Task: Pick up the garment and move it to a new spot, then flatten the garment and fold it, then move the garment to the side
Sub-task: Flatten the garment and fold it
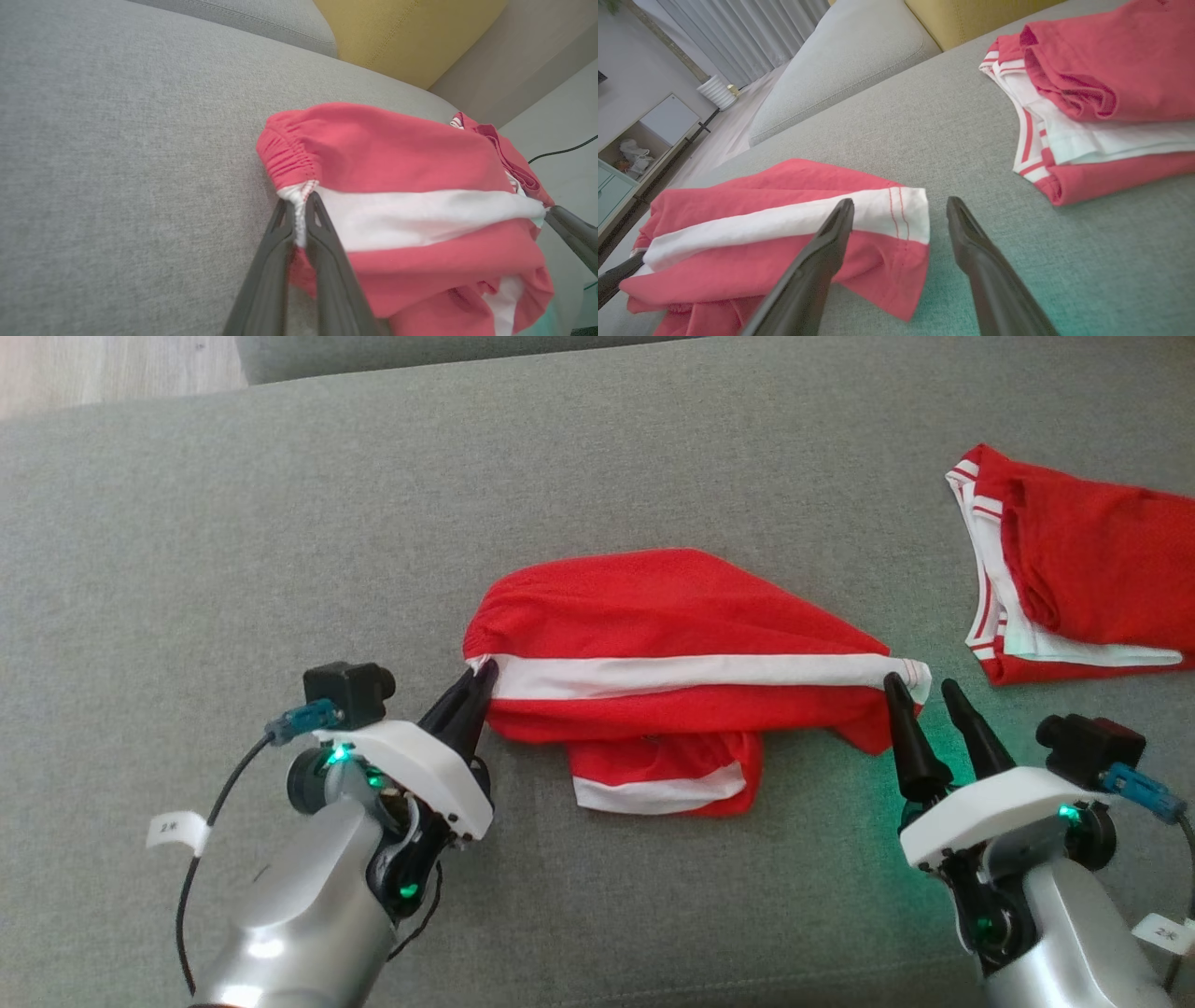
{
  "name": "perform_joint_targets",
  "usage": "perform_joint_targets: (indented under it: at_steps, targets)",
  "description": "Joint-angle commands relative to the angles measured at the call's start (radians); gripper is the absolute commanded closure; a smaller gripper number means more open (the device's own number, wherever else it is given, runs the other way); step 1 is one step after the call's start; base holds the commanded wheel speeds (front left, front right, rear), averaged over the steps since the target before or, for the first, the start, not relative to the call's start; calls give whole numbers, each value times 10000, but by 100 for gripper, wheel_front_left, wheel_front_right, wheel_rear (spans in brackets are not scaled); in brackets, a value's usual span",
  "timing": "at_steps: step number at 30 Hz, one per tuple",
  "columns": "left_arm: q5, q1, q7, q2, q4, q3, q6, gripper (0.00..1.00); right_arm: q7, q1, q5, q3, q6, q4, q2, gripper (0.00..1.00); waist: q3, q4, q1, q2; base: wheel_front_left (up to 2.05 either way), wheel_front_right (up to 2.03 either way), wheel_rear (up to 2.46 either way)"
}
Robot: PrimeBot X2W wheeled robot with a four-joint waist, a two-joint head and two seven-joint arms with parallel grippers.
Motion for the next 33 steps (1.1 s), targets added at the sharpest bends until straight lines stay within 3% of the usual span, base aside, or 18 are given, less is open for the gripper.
perform_joint_targets:
  at_steps: [1,14,15,16,17,26,33]
  targets:
    - [-60,-544,-160,266,-163,263,-61,100,31,-345,258,338,-9,-199,-191,0,3,-10,0,0,0,0,0]
    - [-117,-764,-179,316,-108,211,-61,100,-168,-680,856,926,-9,169,-531,0,187,12,0,0,0,0,0]
    - [-122,-787,-178,321,-101,210,-61,100,-174,-700,924,985,-9,179,-564,14,202,18,0,0,0,0,0]
    - [-126,-809,-182,325,-95,211,-61,100,-192,-719,978,1033,-9,190,-601,63,216,24,0,0,0,0,0]
    - [-128,-828,-188,325,-89,210,-59,100,-231,-741,1014,1083,-9,190,-642,100,226,29,0,0,0,0,0]
    - [-166,-902,-248,350,-19,165,-55,100,-1224,-885,693,1464,-9,154,-1059,100,93,59,0,0,0,0,0]
    - [-121,-1064,-369,567,-546,268,33,100,-2264,-1331,-1127,1438,-9,-425,-1605,100,-386,6,0,0,0,0,0]
